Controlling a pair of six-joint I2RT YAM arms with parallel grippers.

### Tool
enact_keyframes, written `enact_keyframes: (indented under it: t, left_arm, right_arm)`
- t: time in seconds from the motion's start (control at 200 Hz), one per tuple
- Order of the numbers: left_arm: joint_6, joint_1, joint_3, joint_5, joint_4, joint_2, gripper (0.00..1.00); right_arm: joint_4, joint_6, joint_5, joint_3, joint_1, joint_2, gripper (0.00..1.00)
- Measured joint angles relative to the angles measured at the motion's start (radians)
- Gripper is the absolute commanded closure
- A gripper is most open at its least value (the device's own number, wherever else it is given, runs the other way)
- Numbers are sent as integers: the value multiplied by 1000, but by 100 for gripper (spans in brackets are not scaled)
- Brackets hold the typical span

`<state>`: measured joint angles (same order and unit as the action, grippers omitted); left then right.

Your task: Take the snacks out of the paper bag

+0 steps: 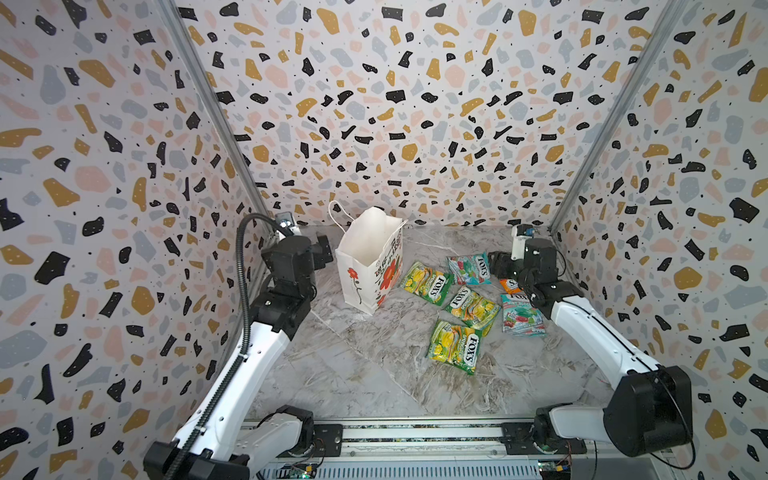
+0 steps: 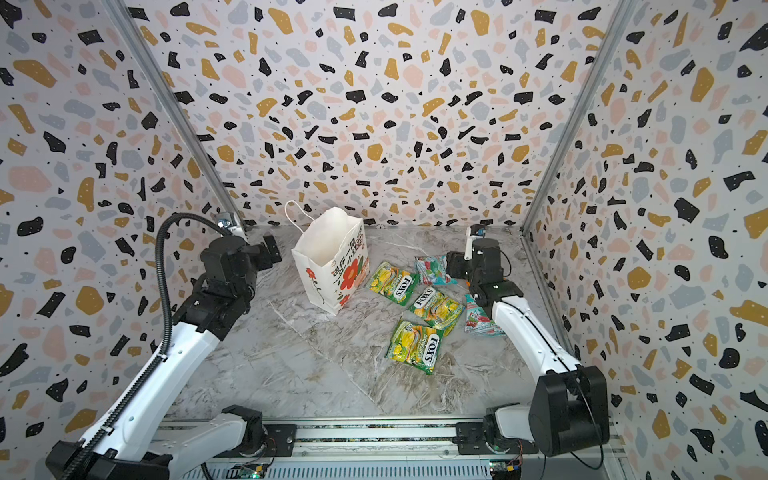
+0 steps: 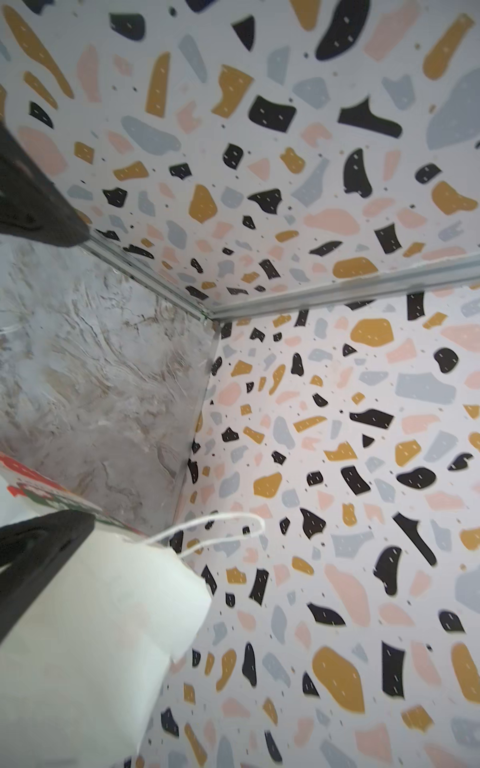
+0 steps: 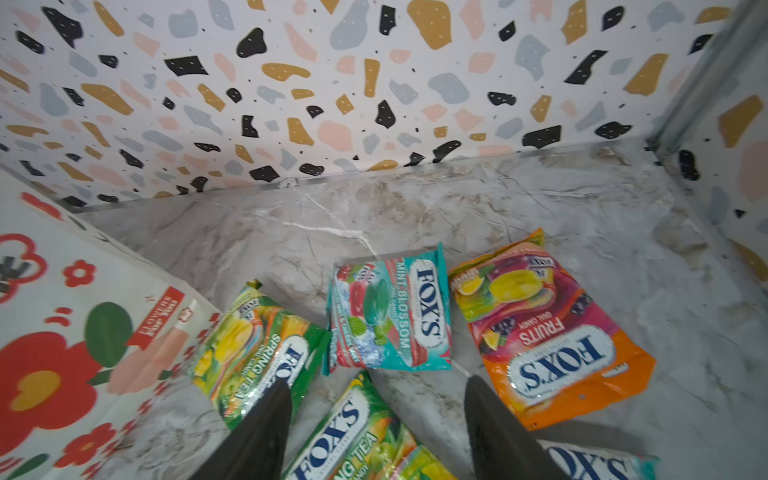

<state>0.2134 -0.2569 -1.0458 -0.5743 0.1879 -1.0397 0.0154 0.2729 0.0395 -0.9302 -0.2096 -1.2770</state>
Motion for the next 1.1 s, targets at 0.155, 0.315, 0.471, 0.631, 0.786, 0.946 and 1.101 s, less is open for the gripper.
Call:
enact_keyframes:
  t: [0.155,0.315,0.471,0.631,0.786,0.946,1.101]
  left_arm:
    - [50,0,181,-95,-61,99,0]
    - [68,0,348,-164,-161,173,0]
    - [71,0,483,-208,-249,200,0]
    - [57,0,615,-241,-360,209,0]
    - [13,0,750,-250,-528,215,0]
    - [-33,0,882,-249,-715,180,0]
    - [-80,2,957,-243,-884,111,0]
  right_arm:
    - [-96,-28,142,174,0,96,31]
    - [-235,-64,284,358,8,159,31]
    - [-359,-93,378,491,22,166,31]
    - [-498,-113,441,583,27,160,31]
    - [-679,-142,491,699,27,145,30]
    - [-796,-167,515,779,27,121,30]
    - [-872,-190,505,781,27,108,28]
